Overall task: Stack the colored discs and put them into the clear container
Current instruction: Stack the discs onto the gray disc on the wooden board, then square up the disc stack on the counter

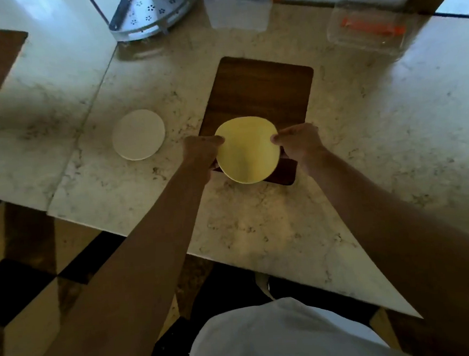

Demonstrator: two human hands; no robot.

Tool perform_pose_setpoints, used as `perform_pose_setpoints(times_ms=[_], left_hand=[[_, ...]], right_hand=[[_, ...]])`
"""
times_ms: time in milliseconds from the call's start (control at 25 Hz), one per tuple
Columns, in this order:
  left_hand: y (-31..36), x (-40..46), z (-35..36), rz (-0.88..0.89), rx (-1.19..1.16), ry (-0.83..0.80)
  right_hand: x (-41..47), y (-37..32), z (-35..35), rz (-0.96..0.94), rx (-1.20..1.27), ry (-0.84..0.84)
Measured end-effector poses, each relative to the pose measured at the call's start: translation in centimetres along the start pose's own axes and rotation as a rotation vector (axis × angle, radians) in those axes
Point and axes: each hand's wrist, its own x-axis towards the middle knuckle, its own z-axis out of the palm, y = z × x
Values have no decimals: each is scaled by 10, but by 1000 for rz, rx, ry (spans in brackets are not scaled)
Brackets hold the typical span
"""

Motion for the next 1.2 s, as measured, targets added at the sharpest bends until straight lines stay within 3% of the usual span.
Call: perform_pose_setpoints(times_ms=[320, 680, 880, 1200], left_hand=[[-14, 35, -104, -6, -14, 42], [13, 153, -225, -35, 12, -37], [25, 202, -250, -44, 34, -107], [19, 251, -252, -56, 73, -115]], right_hand=[[-24, -19, 99, -37, -41, -75], [-5, -72, 254, -90, -143, 21], [8, -92, 298, -187, -381, 101], [38, -98, 331, -167, -482, 153]])
